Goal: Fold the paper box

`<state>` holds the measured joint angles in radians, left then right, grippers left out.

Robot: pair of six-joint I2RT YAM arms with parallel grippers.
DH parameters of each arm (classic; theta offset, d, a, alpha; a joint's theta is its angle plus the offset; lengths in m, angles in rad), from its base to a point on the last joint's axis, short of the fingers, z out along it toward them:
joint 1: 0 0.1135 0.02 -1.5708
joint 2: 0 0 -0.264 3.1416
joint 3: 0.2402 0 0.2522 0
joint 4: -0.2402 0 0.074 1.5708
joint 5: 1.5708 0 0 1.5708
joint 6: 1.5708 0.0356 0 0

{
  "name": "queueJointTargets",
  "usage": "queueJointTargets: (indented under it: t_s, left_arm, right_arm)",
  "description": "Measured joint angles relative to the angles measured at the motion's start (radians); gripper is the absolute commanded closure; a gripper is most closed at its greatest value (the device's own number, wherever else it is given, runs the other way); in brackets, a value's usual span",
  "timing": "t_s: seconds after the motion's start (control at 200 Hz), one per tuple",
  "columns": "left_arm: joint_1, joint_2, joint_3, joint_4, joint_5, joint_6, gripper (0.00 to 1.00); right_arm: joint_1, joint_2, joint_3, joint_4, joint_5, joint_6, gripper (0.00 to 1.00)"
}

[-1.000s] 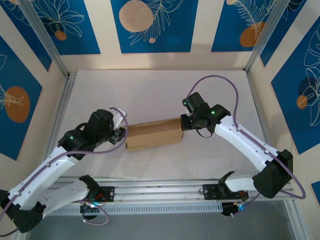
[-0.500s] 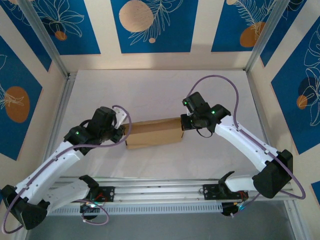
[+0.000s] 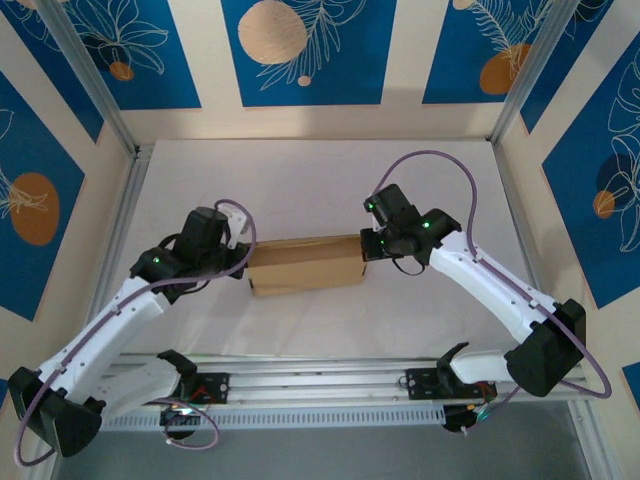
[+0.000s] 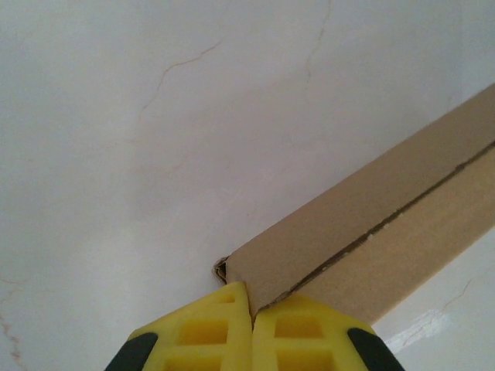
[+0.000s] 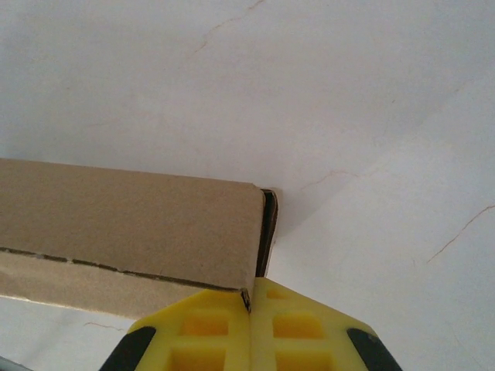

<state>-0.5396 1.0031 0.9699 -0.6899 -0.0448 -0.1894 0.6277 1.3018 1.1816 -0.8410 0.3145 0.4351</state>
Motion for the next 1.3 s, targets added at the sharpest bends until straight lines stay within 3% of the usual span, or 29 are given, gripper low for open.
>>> queueJointTargets:
  t_s: [0.485, 1.296]
  left_arm:
    - [0.080, 0.000, -0.053, 0.073, 0.081, -0.222, 1.00]
    - [0.138, 0.001, -0.070, 0.107, 0.142, -0.343, 1.00]
  right_arm:
    - [0.020, 0.003, 0.000, 0.008, -0.003, 0.000, 1.00]
    - [0.025, 0.019, 0.000, 0.039, -0.004, 0.000, 1.00]
